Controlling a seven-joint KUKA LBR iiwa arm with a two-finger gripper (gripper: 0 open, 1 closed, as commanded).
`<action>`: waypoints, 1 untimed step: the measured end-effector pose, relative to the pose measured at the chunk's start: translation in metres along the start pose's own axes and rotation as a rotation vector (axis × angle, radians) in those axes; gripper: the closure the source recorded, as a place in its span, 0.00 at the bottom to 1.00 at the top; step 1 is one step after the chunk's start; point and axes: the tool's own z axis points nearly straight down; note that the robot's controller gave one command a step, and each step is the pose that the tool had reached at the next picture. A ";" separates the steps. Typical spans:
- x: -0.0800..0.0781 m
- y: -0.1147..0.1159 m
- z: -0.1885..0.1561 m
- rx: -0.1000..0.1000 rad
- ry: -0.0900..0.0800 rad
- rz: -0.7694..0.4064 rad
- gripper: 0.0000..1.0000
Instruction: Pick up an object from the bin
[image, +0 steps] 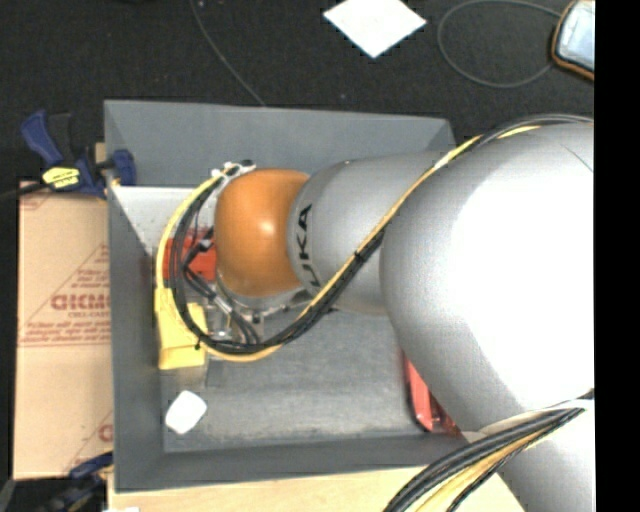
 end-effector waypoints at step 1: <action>-0.010 0.010 0.030 -0.006 -0.007 0.314 0.00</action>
Offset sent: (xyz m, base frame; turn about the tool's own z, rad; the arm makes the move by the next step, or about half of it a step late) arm 0.0447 0.0284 -0.0310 0.2581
